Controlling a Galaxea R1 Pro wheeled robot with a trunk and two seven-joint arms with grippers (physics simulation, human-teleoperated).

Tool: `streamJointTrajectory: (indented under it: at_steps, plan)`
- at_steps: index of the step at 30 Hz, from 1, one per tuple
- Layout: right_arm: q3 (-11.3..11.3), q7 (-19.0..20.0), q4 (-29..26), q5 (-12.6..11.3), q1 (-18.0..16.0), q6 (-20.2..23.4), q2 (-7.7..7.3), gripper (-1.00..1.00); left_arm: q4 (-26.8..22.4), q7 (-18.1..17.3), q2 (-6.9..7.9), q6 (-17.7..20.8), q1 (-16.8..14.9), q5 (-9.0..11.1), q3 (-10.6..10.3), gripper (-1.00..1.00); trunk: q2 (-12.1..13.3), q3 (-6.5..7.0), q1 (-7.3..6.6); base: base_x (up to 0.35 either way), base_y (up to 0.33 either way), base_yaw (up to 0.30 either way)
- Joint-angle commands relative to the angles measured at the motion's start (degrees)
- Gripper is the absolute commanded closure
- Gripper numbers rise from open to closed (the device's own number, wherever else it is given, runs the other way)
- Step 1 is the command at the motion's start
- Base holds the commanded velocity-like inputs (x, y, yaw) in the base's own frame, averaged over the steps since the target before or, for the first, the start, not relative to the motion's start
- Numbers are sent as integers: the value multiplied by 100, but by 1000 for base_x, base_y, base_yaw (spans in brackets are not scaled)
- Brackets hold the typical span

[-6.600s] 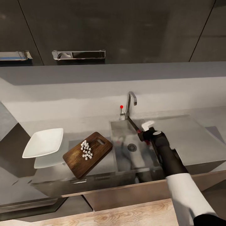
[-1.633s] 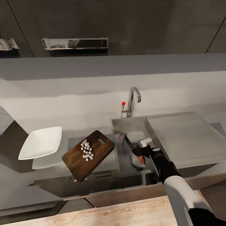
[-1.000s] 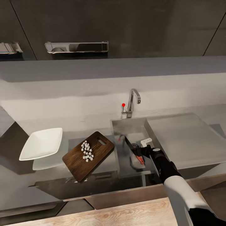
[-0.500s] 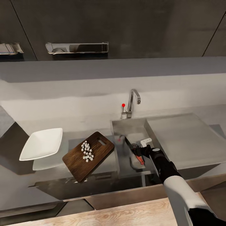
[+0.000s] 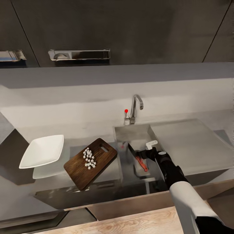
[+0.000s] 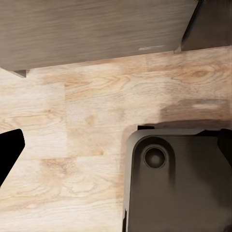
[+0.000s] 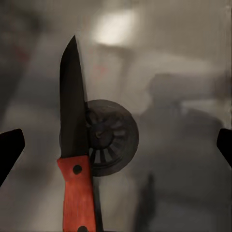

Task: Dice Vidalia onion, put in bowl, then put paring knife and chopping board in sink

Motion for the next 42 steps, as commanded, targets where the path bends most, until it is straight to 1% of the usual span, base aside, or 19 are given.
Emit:
streamJointTrajectory:
  at_steps: [1, 8, 12, 15, 16, 17, 19, 22, 24, 27, 30, 35, 42]
  plan:
    - [-34, 56, -92, 62, -3, 21, 9, -100, -13, 24, 4, -4, 3, 50, -51, -100, -9, -1, 4, 0, 0, -61]
    - [-33, 57, -532, 61, 2, 16, 17, -100, -11, 25, 4, 1, 3, 56, -50, -100, -9, 46, 4, 0, 0, -61]
    - [-33, 57, -903, 61, 69, 21, 49, -100, -11, 26, 4, 3, 3, 54, -50, -100, -9, 66, 4, 0, 0, -62]
    - [-33, 57, -1377, 62, 282, 38, 124, -100, -12, 27, 4, 4, 3, 56, -50, -100, -9, 80, 4, 0, 0, -66]
    - [-33, 57, -1694, 67, 451, 50, 219, -100, -13, 26, 4, 2, 3, 53, -50, -100, -9, 85, 4, 0, 0, -68]
    - [-33, 57, -1813, 68, 517, 56, 256, -100, -13, 27, 4, 1, 3, 53, -50, -100, -9, 89, 4, 0, 0, -68]
    - [-33, 57, -2035, 69, 638, 63, 301, -100, -13, 27, 4, -1, 3, 50, -50, -100, -9, 98, 4, 0, 0, -68]
    - [-29, 58, -2498, 70, 882, 89, 326, -100, -13, 28, 4, -2, 3, 48, -50, -100, -9, 109, 4, 0, 0, -69]
    - [-21, 62, -2902, 67, 1070, 205, 334, -100, -13, 28, 4, -2, 3, 48, -50, -100, -9, 116, 4, 0, 0, -69]
    - [-5, 64, -3445, 63, 1319, 536, 371, -100, -13, 28, 4, -2, 3, 48, -50, -100, -9, 127, 4, 0, 0, -69]
    - [6, 67, -3726, 62, 1451, 689, 443, -100, -13, 28, 4, -2, 3, 47, -50, -100, -9, 138, 4, 0, 0, -69]
    - [10, 72, -3818, 55, 1504, 749, 503, -100, -13, 28, 10, -2, 3, 47, -50, -100, -9, 152, 4, 0, 116, -51]
    - [11, 74, -3821, 52, 1508, 761, 510, -100, -13, 28, 12, -2, 3, 47, -50, -100, -9, 154, 4, 0, 289, 7]
